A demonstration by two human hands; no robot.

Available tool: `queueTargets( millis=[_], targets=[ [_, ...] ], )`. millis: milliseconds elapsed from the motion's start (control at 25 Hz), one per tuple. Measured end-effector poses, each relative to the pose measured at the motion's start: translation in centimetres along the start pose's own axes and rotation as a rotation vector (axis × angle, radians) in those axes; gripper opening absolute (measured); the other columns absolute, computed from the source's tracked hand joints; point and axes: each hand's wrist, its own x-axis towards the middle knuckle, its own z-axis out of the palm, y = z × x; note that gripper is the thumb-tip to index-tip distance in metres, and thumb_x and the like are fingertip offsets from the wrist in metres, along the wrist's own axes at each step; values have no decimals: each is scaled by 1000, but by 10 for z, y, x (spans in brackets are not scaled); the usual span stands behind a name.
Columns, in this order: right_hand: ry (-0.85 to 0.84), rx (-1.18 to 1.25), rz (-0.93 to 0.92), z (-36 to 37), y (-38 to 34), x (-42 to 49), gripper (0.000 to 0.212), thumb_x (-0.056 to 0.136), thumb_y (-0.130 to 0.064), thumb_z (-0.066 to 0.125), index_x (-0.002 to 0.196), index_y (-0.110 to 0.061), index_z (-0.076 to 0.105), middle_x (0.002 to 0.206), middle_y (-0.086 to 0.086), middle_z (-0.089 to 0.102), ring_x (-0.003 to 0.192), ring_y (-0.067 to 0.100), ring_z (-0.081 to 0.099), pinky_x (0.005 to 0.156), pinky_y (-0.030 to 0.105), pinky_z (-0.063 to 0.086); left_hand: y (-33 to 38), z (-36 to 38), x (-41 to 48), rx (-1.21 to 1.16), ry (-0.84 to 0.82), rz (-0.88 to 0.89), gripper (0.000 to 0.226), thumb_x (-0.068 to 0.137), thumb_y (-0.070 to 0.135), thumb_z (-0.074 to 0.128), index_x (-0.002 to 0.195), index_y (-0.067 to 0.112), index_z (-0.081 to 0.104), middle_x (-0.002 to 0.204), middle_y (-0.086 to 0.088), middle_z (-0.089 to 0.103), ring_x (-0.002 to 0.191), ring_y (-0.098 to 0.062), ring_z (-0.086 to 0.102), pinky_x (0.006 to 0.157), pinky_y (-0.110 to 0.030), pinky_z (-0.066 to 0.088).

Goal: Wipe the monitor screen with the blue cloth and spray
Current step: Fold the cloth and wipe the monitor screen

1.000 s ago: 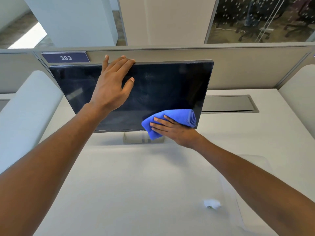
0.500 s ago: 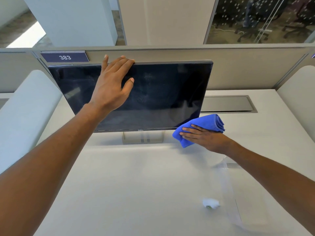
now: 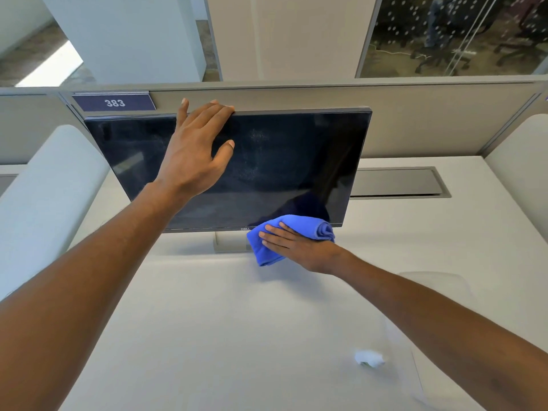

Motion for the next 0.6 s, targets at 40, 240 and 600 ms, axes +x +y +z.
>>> queueTargets(
  millis=[40,240,600],
  targets=[
    [-11,25,-7,-5,-2,7,67,101,0,5,167,1,9,176,16,8,163,36,13,133,48,17,0,0,0,-1,3,2,55,105,30,53,157,16,49,162,-6,52,156,-25,39,137,-48,-1],
    [-39,325,34,-24,0,12,70,99,7,7,168,-3,3,177,11,-3,164,29,-2,134,43,4,-1,0,1,-20,9,13,53,102,28,54,154,15,51,158,-6,55,153,-25,42,137,-48,1],
    [-57,332,108,-11,58,-80,68,101,6,26,167,-7,22,176,4,11,163,19,15,134,37,7,1,-3,0,-9,-10,4,55,104,29,53,158,16,48,162,-7,51,156,-24,39,137,-48,-1]
  ],
)
